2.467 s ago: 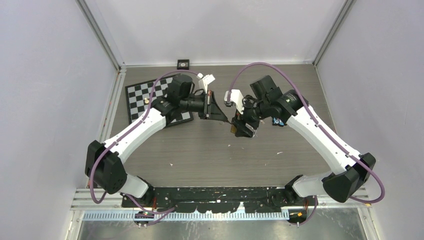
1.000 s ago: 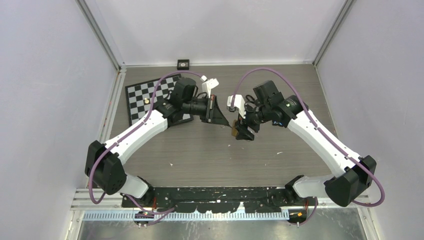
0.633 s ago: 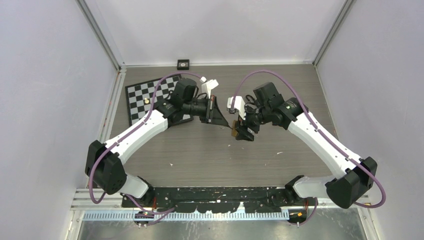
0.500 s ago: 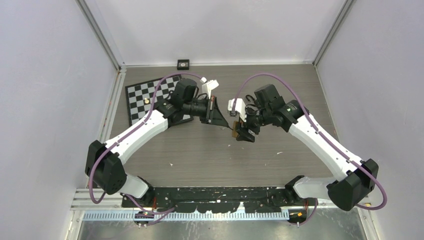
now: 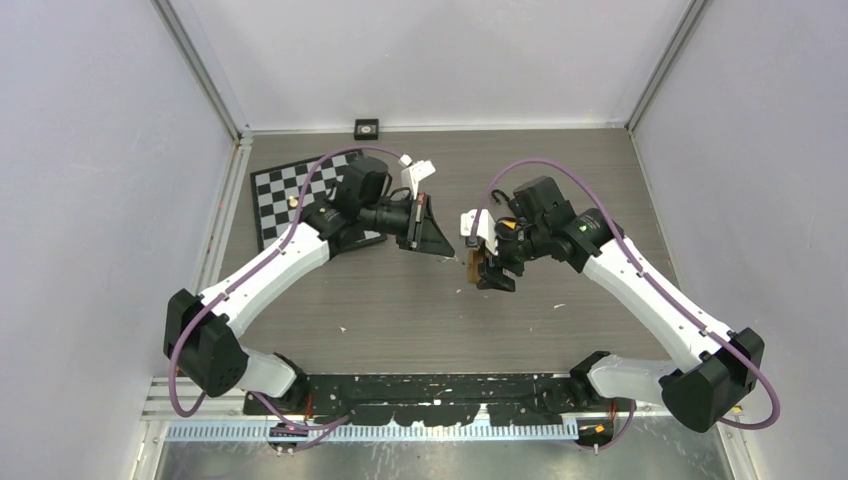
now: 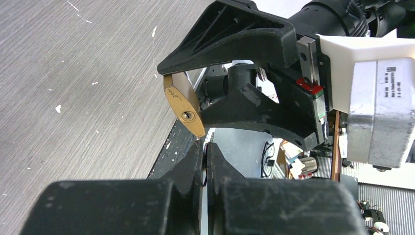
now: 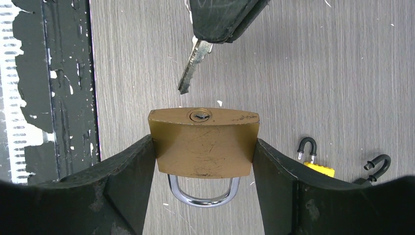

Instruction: Unlock with the key

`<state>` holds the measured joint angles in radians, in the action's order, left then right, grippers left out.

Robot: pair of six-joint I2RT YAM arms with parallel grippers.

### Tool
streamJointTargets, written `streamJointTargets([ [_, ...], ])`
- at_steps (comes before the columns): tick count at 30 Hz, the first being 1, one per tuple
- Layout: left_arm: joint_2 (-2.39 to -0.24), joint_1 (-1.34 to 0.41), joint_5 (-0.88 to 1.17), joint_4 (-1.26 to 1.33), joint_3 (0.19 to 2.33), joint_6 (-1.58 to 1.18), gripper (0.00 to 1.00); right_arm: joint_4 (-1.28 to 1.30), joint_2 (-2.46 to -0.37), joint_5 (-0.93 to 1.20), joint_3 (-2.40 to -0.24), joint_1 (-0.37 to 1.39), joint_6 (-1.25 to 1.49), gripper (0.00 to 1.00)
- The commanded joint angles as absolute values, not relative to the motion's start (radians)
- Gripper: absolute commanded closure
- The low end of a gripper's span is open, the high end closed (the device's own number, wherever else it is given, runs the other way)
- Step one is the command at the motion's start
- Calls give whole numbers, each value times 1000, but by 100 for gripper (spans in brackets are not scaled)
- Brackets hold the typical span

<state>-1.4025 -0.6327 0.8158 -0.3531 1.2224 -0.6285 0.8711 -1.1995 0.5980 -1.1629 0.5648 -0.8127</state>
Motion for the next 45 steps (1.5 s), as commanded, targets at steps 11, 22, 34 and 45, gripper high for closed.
streamJointTargets([
  [11,-1405,-637,759,-416,1247,-644,100,827,-1205,671,-1232,544,-807,100],
  [22,-1435,-651,728,-412,1285,-655,100,826,-1216,678,-1249,543,-783,100],
  [34,-1476,-651,725,-413,1315,-665,100,824,-1219,681,-1249,544,-775,100],
  [45,-1483,-652,726,-401,1315,-677,100,819,-1221,677,-1251,544,-766,100],
])
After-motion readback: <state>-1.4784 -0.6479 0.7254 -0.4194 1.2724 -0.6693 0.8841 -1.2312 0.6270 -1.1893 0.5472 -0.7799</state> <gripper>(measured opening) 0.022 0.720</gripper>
